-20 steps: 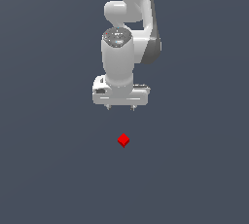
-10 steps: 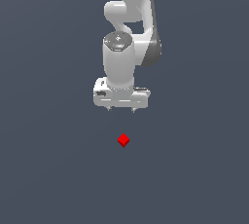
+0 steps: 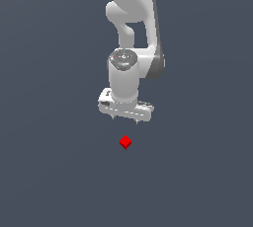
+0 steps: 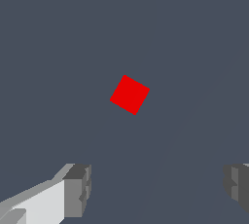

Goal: Pick up the red cube and move it to a goal position.

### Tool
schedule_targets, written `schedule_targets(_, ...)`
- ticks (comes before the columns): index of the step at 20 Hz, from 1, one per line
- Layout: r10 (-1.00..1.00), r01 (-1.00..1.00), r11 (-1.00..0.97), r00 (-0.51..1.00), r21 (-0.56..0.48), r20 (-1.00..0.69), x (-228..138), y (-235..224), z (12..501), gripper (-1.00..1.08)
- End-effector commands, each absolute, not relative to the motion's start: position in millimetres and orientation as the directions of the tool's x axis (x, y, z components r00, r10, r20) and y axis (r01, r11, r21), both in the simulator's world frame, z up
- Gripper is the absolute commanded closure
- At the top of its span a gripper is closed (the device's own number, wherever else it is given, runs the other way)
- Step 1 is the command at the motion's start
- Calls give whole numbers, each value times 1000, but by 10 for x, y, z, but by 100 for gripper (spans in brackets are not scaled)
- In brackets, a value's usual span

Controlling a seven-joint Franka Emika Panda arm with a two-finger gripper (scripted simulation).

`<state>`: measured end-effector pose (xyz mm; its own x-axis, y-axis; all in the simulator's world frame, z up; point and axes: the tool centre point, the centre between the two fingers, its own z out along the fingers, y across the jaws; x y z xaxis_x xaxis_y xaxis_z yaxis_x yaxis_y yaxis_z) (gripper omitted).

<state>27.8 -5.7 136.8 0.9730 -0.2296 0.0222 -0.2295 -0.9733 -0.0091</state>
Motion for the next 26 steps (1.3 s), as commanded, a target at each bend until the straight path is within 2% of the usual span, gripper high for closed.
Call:
schedule_targets(1,-288,-288,-958,957,-8,19,340,-37,1226,-92)
schedule_targets(14,-585,-585,-811,811,-2,6,701,-13,473,-92)
schedule_targets(26,-680,-680,-733,733,0,0,839,-44,200,-92)
